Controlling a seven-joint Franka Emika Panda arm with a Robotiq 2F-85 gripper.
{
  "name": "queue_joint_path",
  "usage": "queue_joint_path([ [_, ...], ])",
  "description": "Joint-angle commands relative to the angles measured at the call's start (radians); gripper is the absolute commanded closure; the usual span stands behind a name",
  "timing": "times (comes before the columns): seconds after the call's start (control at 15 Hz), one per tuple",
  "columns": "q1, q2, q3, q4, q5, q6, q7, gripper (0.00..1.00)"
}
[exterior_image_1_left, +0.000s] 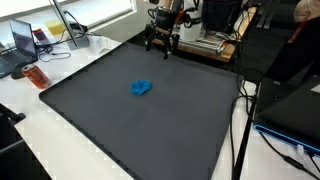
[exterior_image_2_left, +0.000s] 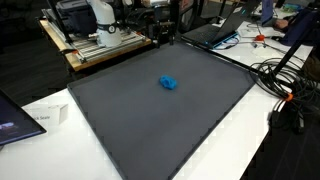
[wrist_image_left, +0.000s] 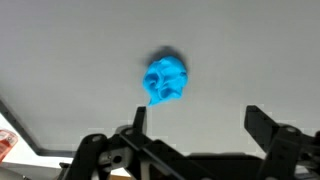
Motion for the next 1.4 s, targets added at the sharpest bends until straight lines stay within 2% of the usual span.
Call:
queue_joint_path([
  [0.0, -0.109, 0.041, 0.077, 0.204, 0.145, 0.158, -0.248, 0.00],
  [0.13, -0.133, 0.057, 0.090, 0.294, 0.170, 0.229, -0.320, 0.00],
  [0.2, -0.058, 0.051, -0.005, 0.341, 0.218, 0.246, -0.384, 0.00],
  [0.47, 0.001, 0.106, -0.098, 0.487, 0.292, 0.332, -0.526, 0.00],
  [0.53, -0.074, 0.154, 0.006, 0.514, 0.233, 0.372, -0.498, 0.00],
  [0.8, -0.043, 0.233, 0.011, 0.604, 0.230, 0.483, -0.521, 0.00],
  [0.87, -0.047, 0.172, -0.010, 0.526, 0.230, 0.412, -0.484, 0.00],
  [1.33, -0.045, 0.188, -0.009, 0.533, 0.229, 0.417, -0.483, 0.00],
])
